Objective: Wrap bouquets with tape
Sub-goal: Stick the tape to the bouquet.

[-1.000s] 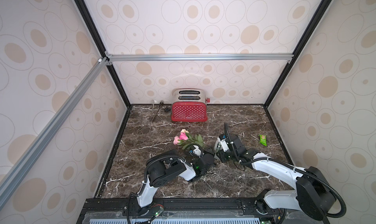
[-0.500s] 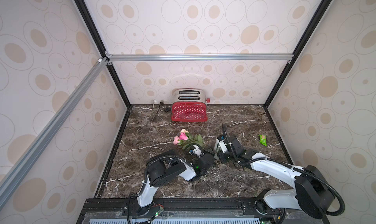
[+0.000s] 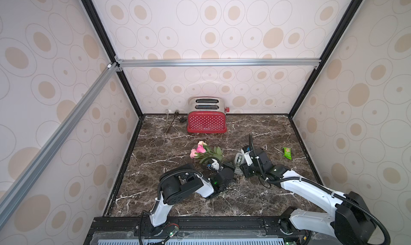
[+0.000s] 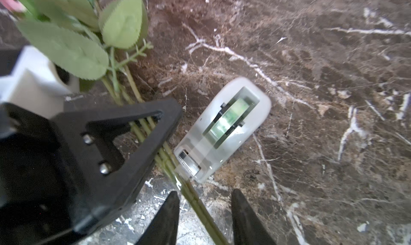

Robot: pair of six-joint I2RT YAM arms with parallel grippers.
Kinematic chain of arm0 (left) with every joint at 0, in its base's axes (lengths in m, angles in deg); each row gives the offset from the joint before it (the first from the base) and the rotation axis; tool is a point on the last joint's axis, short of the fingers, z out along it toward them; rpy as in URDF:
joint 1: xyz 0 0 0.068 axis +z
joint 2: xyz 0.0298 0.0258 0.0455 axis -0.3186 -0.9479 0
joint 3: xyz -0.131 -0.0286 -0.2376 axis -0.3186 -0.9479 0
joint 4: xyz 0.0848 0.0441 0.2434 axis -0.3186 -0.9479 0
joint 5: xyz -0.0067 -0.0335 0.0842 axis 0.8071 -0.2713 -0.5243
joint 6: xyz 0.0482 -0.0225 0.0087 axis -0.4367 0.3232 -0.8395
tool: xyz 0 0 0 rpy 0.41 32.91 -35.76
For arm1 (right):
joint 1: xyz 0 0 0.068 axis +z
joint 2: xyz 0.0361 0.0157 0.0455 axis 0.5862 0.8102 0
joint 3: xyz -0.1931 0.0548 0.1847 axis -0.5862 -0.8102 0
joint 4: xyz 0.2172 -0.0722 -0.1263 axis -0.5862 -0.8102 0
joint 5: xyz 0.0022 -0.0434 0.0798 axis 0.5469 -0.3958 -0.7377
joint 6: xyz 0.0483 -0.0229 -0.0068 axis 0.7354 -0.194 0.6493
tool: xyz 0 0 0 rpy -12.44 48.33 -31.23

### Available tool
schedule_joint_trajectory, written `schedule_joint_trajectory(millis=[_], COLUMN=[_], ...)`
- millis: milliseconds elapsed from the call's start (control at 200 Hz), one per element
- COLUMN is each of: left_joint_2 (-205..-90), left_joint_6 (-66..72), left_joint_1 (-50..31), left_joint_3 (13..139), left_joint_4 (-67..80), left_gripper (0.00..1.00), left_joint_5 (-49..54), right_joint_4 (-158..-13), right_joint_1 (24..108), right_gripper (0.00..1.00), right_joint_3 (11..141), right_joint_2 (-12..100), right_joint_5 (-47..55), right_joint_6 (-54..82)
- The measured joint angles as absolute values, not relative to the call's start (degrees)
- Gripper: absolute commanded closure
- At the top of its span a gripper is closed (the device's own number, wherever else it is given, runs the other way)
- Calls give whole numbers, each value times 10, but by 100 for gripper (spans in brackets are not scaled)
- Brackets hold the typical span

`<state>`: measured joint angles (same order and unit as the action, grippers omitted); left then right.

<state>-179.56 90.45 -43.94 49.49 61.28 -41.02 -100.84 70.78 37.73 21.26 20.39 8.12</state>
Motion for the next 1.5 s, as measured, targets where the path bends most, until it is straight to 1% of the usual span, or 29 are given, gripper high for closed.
schedule_joint_trajectory(millis=[150, 305, 470, 660, 835, 1066, 1226, 1366, 1421, 1501], left_joint_2=[-1796, -1796, -1796, -1796, -1796, -1796, -1795, -1793, -1791, -1791], left_joint_6=[904, 904, 902, 901, 901, 900, 899, 898, 897, 896], left_joint_1=[-439, -439, -439, -439, -438, -437, -435, -435, -435, -435], left_joint_3=[495, 495, 495, 495, 495, 495, 495, 494, 494, 493], left_joint_4=[613, 613, 613, 613, 613, 613, 613, 613, 613, 613], left_gripper=[100, 100, 100, 100, 100, 100, 100, 100, 100, 100], left_joint_5=[-410, -410, -410, -410, -407, -402, -398, -397, -397, -397], right_joint_4=[-1018, -1017, -1012, -974, -939, -894, -864, -849, -839, -831], right_joint_1=[707, 706, 709, 716, 716, 716, 715, 715, 715, 716], right_gripper=[57, 58, 64, 65, 67, 64, 63, 67, 72, 72], right_joint_3=[377, 377, 377, 357, 336, 291, 270, 266, 264, 260], right_joint_2=[170, 163, 163, 170, 183, 163, 154, 155, 155, 155], right_joint_5=[203, 183, 167, 183, 183, 153, 135, 127, 127, 128], right_joint_6=[96, 102, 24, -102, -178, -240, -267, -285, -295, -308])
